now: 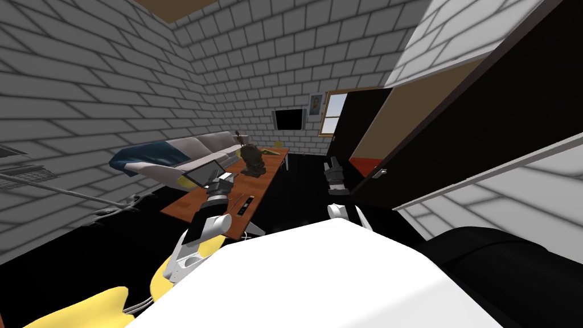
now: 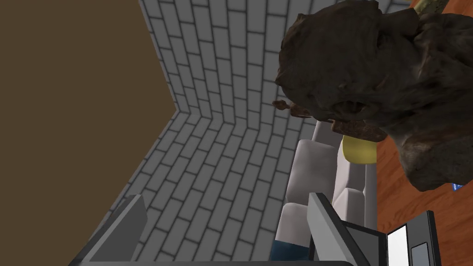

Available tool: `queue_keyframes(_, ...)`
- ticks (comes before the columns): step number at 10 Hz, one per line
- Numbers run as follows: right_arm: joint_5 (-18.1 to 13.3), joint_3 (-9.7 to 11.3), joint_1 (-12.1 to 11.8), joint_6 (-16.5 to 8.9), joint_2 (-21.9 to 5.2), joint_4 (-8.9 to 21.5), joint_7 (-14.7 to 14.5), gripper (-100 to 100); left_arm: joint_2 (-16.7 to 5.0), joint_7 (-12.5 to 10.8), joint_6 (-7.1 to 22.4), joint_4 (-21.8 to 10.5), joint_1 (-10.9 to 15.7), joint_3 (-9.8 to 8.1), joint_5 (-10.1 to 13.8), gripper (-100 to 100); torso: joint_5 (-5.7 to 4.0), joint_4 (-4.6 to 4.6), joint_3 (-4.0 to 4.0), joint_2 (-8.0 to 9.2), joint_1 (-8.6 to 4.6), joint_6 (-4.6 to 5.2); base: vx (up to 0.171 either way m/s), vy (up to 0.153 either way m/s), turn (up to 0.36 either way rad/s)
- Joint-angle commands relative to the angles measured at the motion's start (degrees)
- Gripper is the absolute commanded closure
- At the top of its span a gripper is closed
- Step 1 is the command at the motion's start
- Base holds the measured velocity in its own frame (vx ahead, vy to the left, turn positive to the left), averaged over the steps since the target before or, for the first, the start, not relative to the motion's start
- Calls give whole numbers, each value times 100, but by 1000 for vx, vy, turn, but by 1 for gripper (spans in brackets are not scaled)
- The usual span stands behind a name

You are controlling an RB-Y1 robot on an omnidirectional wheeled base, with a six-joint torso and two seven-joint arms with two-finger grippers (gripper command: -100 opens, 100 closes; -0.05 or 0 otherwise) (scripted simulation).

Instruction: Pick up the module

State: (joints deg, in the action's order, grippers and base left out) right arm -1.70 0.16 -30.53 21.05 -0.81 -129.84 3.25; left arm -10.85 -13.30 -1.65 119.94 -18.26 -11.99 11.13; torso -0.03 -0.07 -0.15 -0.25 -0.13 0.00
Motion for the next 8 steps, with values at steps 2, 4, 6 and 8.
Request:
queue_keyframes(2,0,0,0,0,0,0,0,0,-52,-170,449,-214,62,-137,106,-100,0,0,-2,-4,-2,-1,68,-50,57)
queue_keyframes(4,0,0,0,0,0,0,0,0,-72,-296,779,-381,151,-252,187,-100,1,-1,-2,-4,5,0,64,-38,49)
queue_keyframes(6,0,0,0,0,0,0,0,0,-94,-418,1044,-555,238,-361,269,-100,2,2,4,8,10,1,44,-25,33)
queue_keyframes(8,0,0,0,0,0,0,0,0,-94,-418,1226,-555,238,-361,269,-100,1,0,1,2,5,0,37,-26,18)
